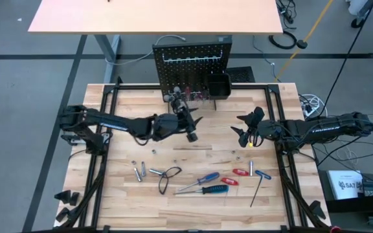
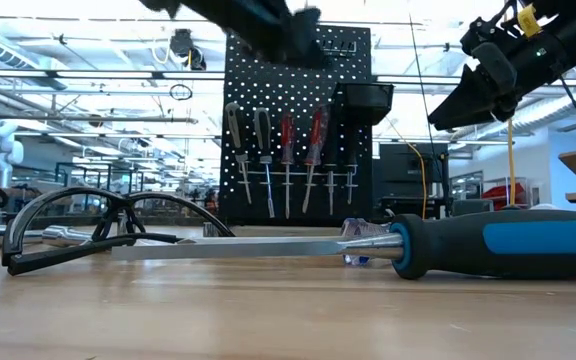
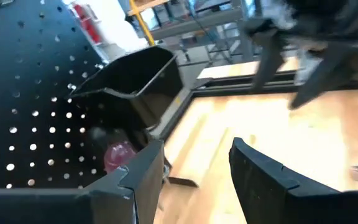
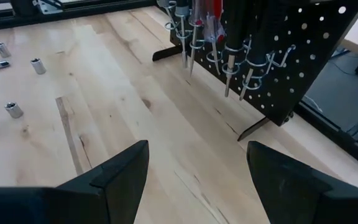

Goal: Hang tools onto peg board
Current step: Hang the black blue screwdriver on the peg board

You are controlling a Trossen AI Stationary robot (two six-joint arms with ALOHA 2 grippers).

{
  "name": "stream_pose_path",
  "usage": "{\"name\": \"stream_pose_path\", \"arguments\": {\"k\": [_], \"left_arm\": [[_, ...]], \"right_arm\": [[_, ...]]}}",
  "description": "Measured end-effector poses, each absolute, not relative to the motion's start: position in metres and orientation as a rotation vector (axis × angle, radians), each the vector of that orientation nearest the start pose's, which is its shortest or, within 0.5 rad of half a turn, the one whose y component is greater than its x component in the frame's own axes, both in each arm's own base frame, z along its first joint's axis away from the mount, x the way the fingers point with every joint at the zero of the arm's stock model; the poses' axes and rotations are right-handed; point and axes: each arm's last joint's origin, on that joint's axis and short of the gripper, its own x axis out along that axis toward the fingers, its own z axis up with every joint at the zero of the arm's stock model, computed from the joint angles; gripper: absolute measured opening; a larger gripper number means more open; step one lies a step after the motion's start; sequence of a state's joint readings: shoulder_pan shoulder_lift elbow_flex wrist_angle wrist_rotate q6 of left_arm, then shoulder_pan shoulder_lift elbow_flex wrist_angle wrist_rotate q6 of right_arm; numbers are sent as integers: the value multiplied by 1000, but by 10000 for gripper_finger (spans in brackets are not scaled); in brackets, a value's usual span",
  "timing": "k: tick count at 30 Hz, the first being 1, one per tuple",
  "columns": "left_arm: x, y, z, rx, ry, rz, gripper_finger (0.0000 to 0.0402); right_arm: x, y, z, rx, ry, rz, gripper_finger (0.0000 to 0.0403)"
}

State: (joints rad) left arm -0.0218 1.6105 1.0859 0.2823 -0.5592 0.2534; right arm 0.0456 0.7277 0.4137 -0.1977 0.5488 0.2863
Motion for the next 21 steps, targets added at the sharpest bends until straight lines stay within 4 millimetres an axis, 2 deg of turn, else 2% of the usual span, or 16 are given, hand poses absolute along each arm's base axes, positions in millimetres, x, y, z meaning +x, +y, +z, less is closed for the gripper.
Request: {"name": "stream_pose_path", "arguments": {"k": [7, 10, 16, 18, 21], "left_arm": [[313, -23, 308, 214, 352, 439, 185], [285, -38, 314, 163, 344, 407, 185], [230, -58, 308, 104, 315, 457, 185], [217, -62, 306, 80, 294, 454, 185], [202, -64, 305, 68, 275, 434, 185]], "right_arm": [[156, -8, 215, 123, 420, -557, 263], [156, -8, 215, 124, 418, -557, 263], [157, -8, 217, 215, 376, -569, 263], [158, -7, 219, 227, 350, -551, 263], [163, -5, 227, 271, 282, -435, 263]]}}
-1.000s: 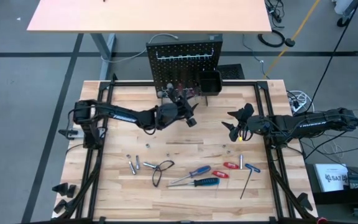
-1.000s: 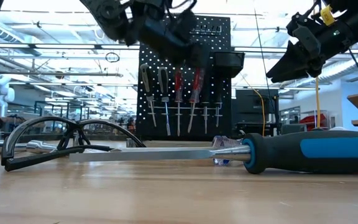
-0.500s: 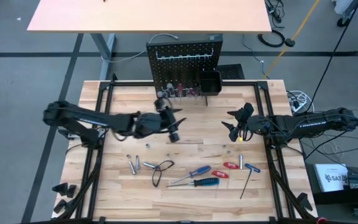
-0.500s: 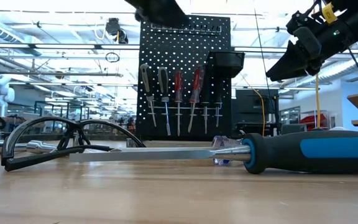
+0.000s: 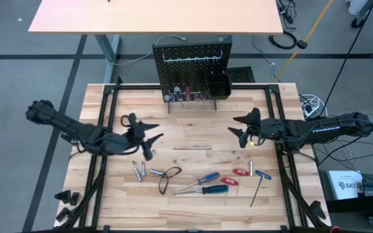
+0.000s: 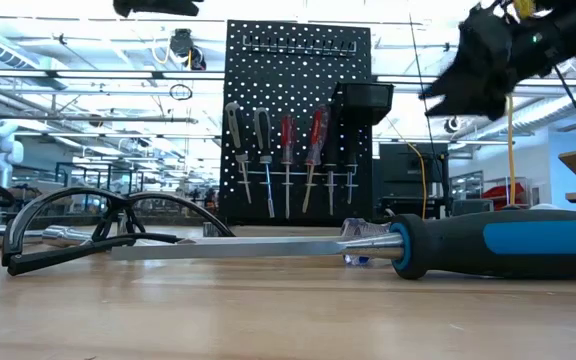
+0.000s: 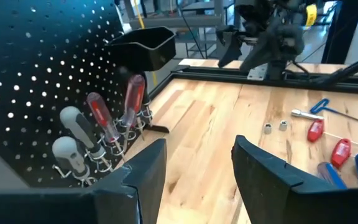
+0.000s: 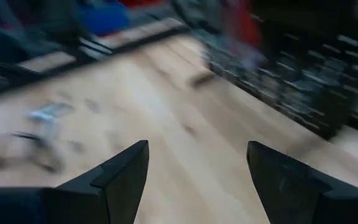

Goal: Hang tools onto peg board
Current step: Hang the black blue screwdriver on the peg board

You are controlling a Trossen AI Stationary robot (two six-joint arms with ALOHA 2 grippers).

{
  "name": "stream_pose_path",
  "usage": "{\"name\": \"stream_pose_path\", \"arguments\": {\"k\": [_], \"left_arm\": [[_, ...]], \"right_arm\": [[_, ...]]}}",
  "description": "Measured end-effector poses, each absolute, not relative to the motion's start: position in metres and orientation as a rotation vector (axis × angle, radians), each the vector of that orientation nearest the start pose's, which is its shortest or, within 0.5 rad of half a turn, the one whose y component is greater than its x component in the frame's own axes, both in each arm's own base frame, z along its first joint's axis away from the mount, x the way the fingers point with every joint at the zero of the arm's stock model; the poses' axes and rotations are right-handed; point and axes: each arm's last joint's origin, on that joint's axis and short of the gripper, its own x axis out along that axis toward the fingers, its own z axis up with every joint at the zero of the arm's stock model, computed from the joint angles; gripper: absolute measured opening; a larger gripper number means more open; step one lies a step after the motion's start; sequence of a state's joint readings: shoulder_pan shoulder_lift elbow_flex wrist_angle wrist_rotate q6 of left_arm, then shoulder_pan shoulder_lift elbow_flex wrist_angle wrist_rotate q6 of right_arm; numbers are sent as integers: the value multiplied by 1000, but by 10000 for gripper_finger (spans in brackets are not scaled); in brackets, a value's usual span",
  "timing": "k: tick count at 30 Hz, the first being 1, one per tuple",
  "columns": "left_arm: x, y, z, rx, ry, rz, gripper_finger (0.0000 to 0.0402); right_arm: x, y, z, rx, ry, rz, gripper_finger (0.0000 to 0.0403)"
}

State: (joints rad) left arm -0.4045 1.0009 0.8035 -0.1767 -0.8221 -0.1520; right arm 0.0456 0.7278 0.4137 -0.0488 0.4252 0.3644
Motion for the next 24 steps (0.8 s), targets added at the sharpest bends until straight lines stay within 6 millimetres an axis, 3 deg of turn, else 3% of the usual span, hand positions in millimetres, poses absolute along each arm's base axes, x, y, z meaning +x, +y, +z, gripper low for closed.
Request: {"name": "stream_pose_path", "arguments": {"k": [4, 10, 24], "left_arm": [[188, -66, 303, 60, 255, 396, 185], [169, -68, 291, 34, 234, 408, 185], [161, -65, 260, 37, 279, 415, 185]], "right_arm": [[172, 0, 244, 282, 119, -258, 263], [186, 3, 262, 232, -66, -141, 263], [244, 10, 294, 237, 144, -41, 263]]}}
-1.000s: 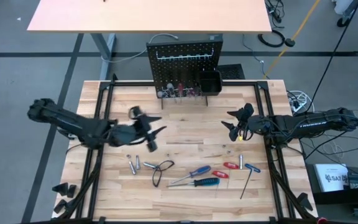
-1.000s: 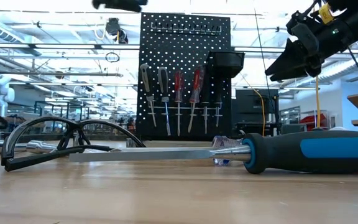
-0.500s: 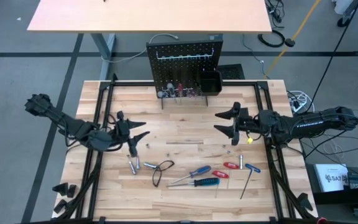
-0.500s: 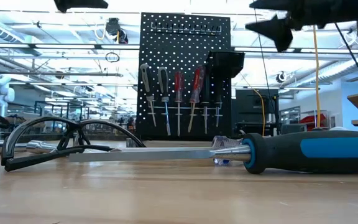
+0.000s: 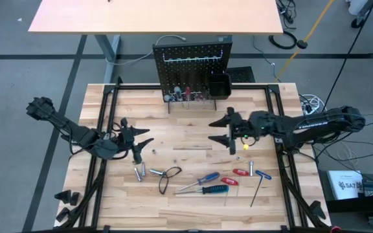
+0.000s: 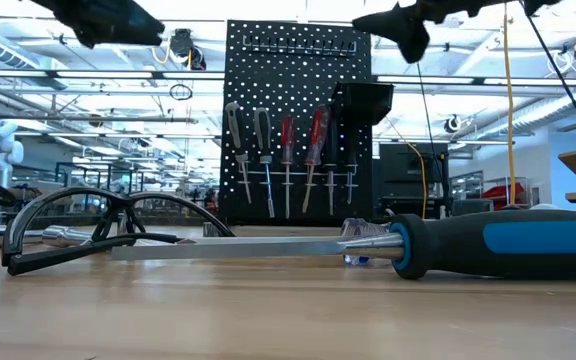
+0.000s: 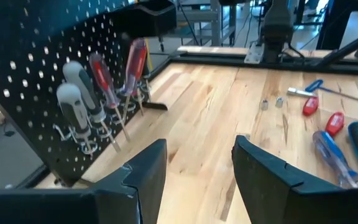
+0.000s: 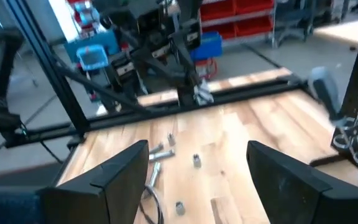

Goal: Hang tools onto peg board
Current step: Hang the black blue screwdriver on the peg board

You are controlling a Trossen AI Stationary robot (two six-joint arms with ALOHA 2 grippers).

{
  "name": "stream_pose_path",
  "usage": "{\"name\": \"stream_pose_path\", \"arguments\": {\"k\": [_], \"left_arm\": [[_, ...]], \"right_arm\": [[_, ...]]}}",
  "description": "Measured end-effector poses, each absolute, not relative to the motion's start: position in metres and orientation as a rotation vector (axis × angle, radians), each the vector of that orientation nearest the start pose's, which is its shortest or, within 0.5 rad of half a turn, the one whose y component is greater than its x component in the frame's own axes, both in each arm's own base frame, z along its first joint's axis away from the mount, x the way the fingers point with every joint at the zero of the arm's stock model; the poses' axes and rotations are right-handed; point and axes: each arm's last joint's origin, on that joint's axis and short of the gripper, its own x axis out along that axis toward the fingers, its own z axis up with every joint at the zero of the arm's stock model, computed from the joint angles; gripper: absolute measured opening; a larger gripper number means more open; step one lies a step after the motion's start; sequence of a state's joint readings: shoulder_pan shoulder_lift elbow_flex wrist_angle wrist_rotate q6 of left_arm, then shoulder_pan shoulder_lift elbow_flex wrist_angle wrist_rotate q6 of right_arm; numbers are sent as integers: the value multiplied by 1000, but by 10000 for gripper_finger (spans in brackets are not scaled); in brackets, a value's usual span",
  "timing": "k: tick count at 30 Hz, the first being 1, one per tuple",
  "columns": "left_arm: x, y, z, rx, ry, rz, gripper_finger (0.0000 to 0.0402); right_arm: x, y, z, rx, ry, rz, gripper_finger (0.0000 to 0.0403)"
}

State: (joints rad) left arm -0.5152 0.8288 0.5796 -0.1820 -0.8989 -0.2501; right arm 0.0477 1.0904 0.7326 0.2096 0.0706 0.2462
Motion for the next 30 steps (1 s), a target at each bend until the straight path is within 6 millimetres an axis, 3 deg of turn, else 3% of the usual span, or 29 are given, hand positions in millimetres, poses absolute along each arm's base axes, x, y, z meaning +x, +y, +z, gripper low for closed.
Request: {"name": "stream_pose_path", "arguments": {"k": [10, 21, 30], "left_arm": [[158, -65, 233, -9, 335, 349, 185], [160, -73, 231, -72, 369, 120, 185], [162, -81, 229, -157, 435, -111, 185]], "right_arm": [[280, 16, 276, 364, 351, 22, 263], [313, 44, 261, 370, 456, 146, 263], [318, 70, 217, 392, 695, 153, 263]]}}
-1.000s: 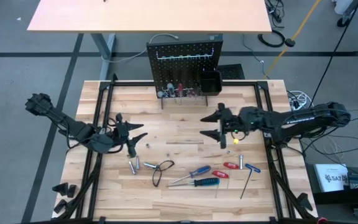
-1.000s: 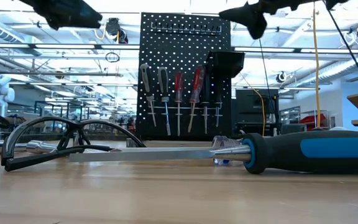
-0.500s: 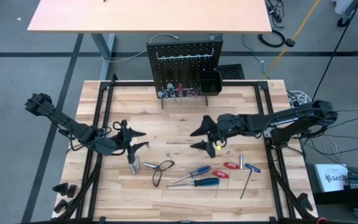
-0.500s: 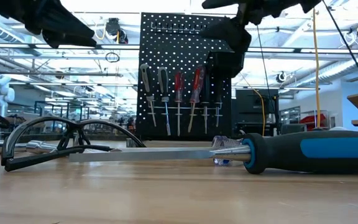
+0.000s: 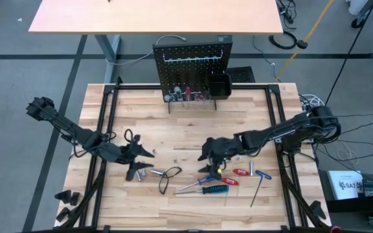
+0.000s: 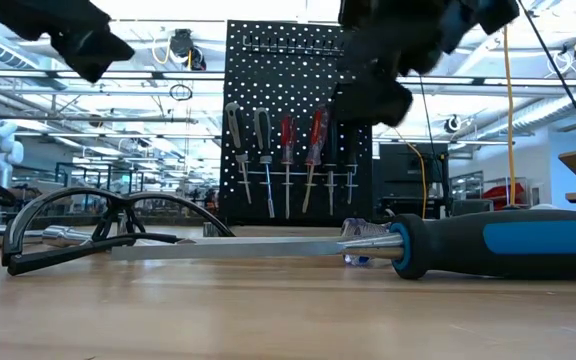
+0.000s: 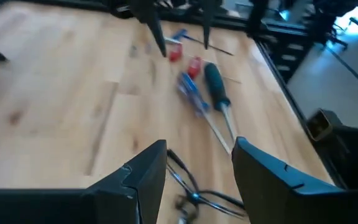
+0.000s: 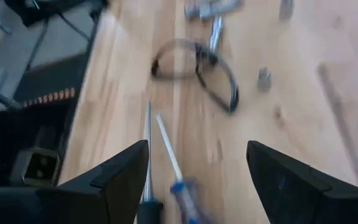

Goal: Hang tools onto peg board
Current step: Hang the black blue screwdriver on the peg board

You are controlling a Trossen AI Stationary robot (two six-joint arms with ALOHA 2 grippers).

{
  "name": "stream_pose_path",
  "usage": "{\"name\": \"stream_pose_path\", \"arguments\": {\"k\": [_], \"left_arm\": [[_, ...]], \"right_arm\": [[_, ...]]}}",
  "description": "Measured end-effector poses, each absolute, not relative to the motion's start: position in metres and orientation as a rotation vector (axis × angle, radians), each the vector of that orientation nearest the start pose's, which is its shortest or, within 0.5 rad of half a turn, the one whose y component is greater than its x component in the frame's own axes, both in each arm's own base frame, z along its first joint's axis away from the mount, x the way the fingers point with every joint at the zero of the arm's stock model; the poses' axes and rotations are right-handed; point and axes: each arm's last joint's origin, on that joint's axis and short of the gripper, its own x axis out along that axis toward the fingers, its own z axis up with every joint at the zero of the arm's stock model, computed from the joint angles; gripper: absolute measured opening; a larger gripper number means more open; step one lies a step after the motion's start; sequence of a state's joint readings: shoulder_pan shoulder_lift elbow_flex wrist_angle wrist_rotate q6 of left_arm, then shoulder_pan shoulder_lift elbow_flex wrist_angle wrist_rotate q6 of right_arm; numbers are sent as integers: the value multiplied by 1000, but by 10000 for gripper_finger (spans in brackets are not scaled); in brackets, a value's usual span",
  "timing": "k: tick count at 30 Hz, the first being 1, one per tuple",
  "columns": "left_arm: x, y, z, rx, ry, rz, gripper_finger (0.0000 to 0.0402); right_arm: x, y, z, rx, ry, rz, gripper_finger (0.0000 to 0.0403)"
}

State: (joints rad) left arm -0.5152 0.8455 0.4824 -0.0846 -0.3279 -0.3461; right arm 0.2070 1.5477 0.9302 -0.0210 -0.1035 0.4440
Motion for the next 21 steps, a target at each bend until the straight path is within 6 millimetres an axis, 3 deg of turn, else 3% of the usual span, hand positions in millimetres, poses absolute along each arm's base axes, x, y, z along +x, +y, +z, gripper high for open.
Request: {"name": "stream_pose_path", "arguments": {"k": [7, 13, 21], "left_arm": [[173, -89, 213, -196, 524, -117, 185], [193, -100, 205, -206, 494, -126, 185], [224, -117, 212, -174, 500, -91, 185]], "right_arm": [[320, 88, 199, 339, 738, 99, 263], [317, 98, 196, 273, 747, 117, 263], [316, 103, 196, 72, 725, 207, 263]]}}
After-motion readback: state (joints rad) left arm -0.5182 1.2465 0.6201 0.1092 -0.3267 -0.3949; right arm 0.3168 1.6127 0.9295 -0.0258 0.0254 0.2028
